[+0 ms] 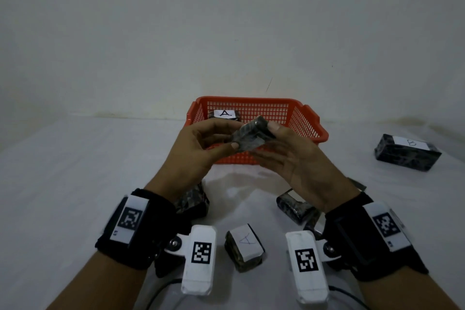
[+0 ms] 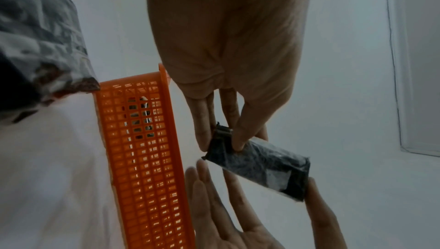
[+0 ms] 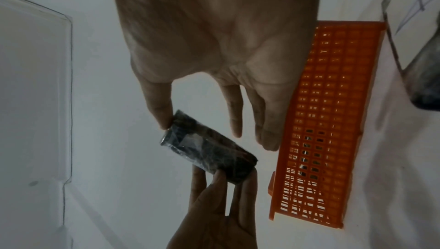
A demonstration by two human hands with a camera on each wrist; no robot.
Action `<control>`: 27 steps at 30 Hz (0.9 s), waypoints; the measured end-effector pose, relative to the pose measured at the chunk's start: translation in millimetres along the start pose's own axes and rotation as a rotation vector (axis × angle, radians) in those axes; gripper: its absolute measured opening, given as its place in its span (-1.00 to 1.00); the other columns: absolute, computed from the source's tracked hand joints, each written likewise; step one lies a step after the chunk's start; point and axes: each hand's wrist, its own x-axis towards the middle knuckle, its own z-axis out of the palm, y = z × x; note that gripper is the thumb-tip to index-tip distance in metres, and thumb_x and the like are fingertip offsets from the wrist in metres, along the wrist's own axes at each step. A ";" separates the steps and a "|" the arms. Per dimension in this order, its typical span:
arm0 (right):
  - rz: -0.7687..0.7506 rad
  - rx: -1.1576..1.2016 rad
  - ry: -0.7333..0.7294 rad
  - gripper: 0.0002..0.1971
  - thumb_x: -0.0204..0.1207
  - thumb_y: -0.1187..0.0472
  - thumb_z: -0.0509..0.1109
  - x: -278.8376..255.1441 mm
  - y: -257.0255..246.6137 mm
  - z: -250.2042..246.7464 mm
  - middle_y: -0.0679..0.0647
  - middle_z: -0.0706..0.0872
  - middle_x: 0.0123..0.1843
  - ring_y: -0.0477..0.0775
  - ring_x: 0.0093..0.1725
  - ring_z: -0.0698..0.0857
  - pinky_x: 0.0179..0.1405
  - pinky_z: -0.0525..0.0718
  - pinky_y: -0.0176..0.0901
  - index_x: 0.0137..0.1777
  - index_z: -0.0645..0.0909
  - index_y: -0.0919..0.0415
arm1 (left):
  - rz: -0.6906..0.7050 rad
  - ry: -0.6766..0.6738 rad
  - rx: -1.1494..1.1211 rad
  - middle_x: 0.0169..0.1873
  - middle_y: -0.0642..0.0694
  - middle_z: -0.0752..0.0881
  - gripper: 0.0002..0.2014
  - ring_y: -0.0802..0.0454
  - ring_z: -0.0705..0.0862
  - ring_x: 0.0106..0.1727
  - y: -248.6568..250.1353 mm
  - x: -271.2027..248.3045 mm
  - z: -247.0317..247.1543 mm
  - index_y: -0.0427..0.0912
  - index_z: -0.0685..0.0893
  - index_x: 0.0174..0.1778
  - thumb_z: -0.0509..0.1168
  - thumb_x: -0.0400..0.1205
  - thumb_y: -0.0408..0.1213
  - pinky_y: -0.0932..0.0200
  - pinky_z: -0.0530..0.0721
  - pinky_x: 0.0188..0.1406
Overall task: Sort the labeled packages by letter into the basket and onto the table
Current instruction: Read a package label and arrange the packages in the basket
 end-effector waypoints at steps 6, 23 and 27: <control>-0.028 -0.014 -0.057 -0.64 0.53 0.02 0.46 -1.1 0.4 -3.0 0.26 0.85 0.27 0.21 0.32 0.82 0.41 0.74 0.05 0.21 0.78 0.23 | -0.027 -0.062 -0.007 0.21 0.02 0.82 -0.71 0.15 0.77 0.28 -1.3 -1.0 6.2 -0.14 0.72 0.29 0.43 0.65 -0.38 0.24 0.77 0.20; -0.090 -0.166 -0.093 -0.50 0.39 0.08 0.64 1.5 0.8 -12.9 0.12 0.87 0.28 0.07 0.37 0.80 0.48 0.67 0.04 0.34 0.76 0.17 | -0.182 -0.166 -0.118 0.31 -0.02 0.79 -0.53 0.02 0.73 0.39 0.4 -3.4 5.9 -0.05 0.71 0.39 0.48 0.55 -0.06 -0.08 0.61 0.47; -0.078 -0.189 -0.137 -0.47 0.41 0.17 0.70 0.5 1.7 -11.9 0.09 0.86 0.31 0.05 0.39 0.79 0.49 0.67 0.02 0.40 0.72 0.16 | -0.171 -0.119 -0.115 0.28 -0.06 0.81 -0.38 0.00 0.75 0.36 2.3 -2.7 4.0 -0.15 0.66 0.47 0.53 0.48 -0.03 -0.16 0.60 0.50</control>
